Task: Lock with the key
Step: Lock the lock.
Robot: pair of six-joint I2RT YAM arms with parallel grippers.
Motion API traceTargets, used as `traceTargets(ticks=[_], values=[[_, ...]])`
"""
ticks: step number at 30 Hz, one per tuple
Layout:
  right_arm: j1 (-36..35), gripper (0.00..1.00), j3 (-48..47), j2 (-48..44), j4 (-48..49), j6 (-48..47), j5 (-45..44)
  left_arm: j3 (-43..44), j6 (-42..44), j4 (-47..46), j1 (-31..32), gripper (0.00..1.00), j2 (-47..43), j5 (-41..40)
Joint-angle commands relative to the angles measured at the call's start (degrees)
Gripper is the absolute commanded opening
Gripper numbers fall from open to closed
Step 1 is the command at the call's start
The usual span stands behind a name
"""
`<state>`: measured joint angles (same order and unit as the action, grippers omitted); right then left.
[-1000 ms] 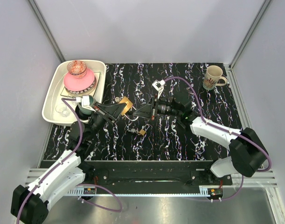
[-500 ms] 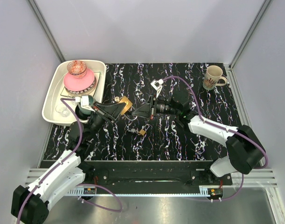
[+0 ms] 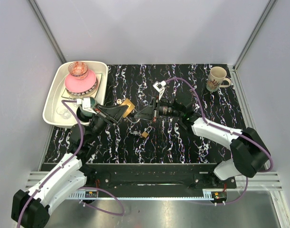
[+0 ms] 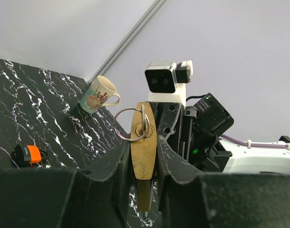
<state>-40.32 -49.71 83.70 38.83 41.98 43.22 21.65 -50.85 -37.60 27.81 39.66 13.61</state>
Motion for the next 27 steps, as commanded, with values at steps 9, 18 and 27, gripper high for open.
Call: traceTargets(ticks=[9, 18, 27], values=[[-1.7, 0.0, -4.69, -5.39, 2.39, -1.63, -0.68, 0.24, 1.54, 3.33, 1.45, 0.0, -0.11, 6.17], [-1.78, 0.0, -4.78, -4.87, 2.74, -1.72, -0.51, 0.67, 1.46, 2.98, 1.45, 0.0, 1.65, 7.31], [-1.7, 0.0, -5.92, -3.28, 3.97, -1.19, 0.55, 1.29, 1.81, 2.89, 1.45, 0.0, 3.85, 11.18]])
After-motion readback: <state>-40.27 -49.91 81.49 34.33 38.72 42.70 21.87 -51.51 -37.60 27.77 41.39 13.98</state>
